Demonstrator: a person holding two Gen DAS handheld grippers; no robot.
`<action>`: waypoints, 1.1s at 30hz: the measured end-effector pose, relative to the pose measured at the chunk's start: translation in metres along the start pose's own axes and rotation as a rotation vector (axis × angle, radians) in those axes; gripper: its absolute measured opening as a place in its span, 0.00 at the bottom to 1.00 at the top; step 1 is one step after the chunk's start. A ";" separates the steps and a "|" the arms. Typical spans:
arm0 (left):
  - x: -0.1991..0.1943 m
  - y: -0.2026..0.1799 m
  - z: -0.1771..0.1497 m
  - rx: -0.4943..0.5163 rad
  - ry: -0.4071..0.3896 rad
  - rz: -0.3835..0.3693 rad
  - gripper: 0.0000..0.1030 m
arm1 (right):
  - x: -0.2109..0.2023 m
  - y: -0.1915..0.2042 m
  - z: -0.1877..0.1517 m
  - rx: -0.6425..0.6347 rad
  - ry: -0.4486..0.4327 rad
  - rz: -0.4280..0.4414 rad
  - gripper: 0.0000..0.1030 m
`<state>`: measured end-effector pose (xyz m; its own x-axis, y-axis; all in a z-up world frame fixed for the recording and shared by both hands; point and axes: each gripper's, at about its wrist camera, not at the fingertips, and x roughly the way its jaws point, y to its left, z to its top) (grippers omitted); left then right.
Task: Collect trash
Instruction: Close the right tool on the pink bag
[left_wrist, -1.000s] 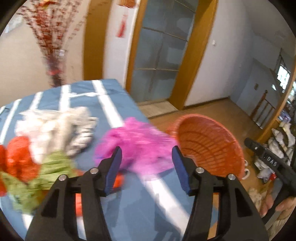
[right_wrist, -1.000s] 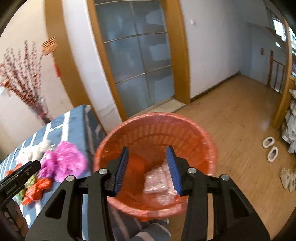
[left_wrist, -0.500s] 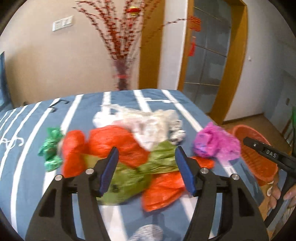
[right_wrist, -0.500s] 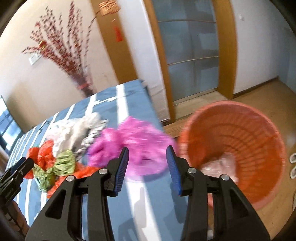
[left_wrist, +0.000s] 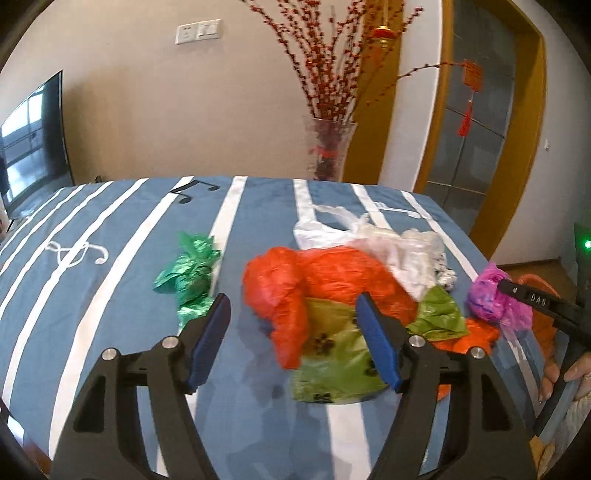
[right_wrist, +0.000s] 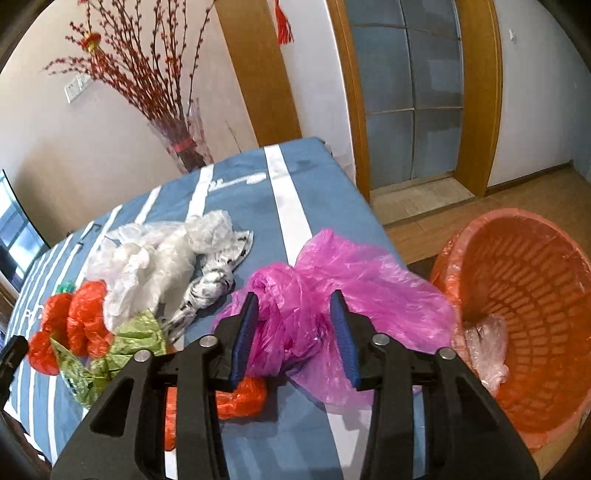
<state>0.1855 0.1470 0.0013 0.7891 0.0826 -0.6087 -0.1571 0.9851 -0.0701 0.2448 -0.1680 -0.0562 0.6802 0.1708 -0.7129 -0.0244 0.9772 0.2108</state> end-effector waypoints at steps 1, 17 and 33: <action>0.002 0.003 0.000 -0.006 0.002 0.004 0.67 | 0.002 0.001 -0.002 -0.008 0.007 -0.005 0.29; 0.039 0.077 0.010 -0.179 0.078 0.132 0.67 | -0.028 -0.005 -0.010 -0.041 -0.086 -0.030 0.13; 0.082 0.122 0.029 -0.245 0.153 0.180 0.50 | -0.032 -0.009 -0.014 -0.039 -0.081 -0.028 0.13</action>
<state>0.2481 0.2779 -0.0344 0.6404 0.2095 -0.7389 -0.4381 0.8898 -0.1274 0.2126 -0.1804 -0.0447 0.7378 0.1343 -0.6615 -0.0318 0.9858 0.1647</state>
